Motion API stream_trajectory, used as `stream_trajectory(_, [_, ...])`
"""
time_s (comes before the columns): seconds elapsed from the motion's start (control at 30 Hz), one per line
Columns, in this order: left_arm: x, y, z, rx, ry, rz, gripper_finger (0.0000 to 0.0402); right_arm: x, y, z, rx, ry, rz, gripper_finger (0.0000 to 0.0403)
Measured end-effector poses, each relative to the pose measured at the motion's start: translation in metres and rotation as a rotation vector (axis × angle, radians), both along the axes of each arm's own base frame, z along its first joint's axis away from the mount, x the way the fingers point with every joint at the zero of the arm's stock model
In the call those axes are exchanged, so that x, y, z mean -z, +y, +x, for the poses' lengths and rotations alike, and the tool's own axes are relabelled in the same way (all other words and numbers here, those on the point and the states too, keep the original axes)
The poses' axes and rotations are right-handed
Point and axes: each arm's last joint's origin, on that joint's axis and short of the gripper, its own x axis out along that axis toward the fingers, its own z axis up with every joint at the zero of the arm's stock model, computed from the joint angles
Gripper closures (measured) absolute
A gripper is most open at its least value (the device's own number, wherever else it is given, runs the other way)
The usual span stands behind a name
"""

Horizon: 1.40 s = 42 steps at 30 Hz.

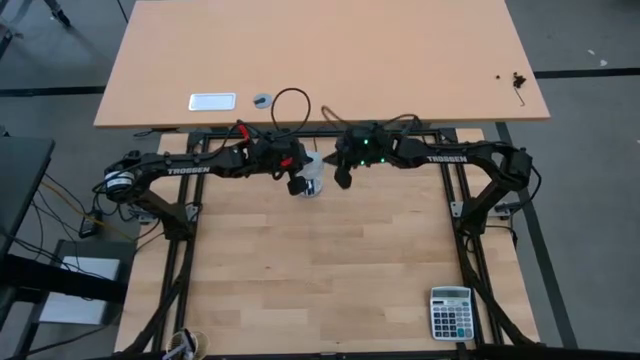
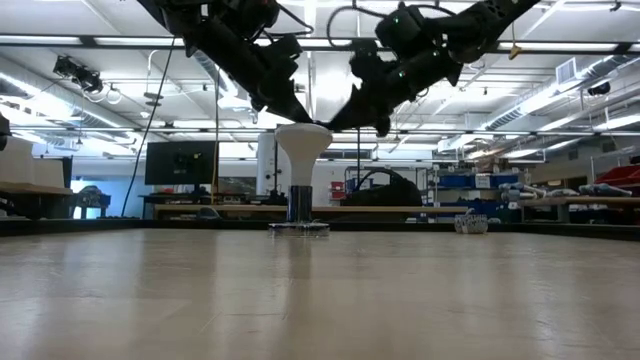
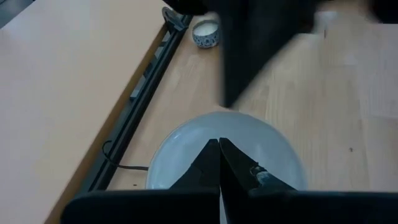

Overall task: Screw lightbulb
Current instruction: Insert the light into the lamp socket

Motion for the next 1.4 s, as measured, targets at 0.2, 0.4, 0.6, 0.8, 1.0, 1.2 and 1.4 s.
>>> stream_trajectory(0.2, [0.000, 0.000, 0.000, 0.000, 0.000, 0.000, 0.0402, 0.002, -0.009, -0.004, 0.038, 0.012, 0.015, 0.0393])
stream_trajectory(0.4, [0.000, 0.000, 0.000, 0.000, 0.000, 0.000, 0.0402, 0.003, 0.004, 0.000, -0.069, 0.007, 0.062, 0.0393])
stream_trajectory(0.6, [0.000, 0.000, 0.000, -0.001, -0.001, 0.000, 0.0402, 0.004, 0.019, 0.005, -0.192, 0.005, 0.115, 0.0393])
stream_trajectory(0.8, [0.000, 0.000, 0.000, -0.004, -0.002, -0.004, 0.0402, -0.004, 0.017, 0.000, -0.086, 0.022, 0.022, 0.0393])
stream_trajectory(1.0, [0.000, 0.000, 0.000, 0.005, 0.001, 0.004, 0.0402, 0.005, 0.001, -0.005, 0.037, 0.074, 0.039, 0.0393])
stream_trajectory(1.2, [0.005, -0.001, 0.000, 0.031, -0.041, 0.001, 0.0402, 0.016, 0.005, -0.003, 0.018, 0.091, 0.061, 0.0393])
stream_trajectory(1.4, [0.010, -0.001, -0.001, 0.028, -0.061, 0.001, 0.0402, 0.015, 0.003, -0.003, 0.031, 0.076, 0.052, 0.0393])
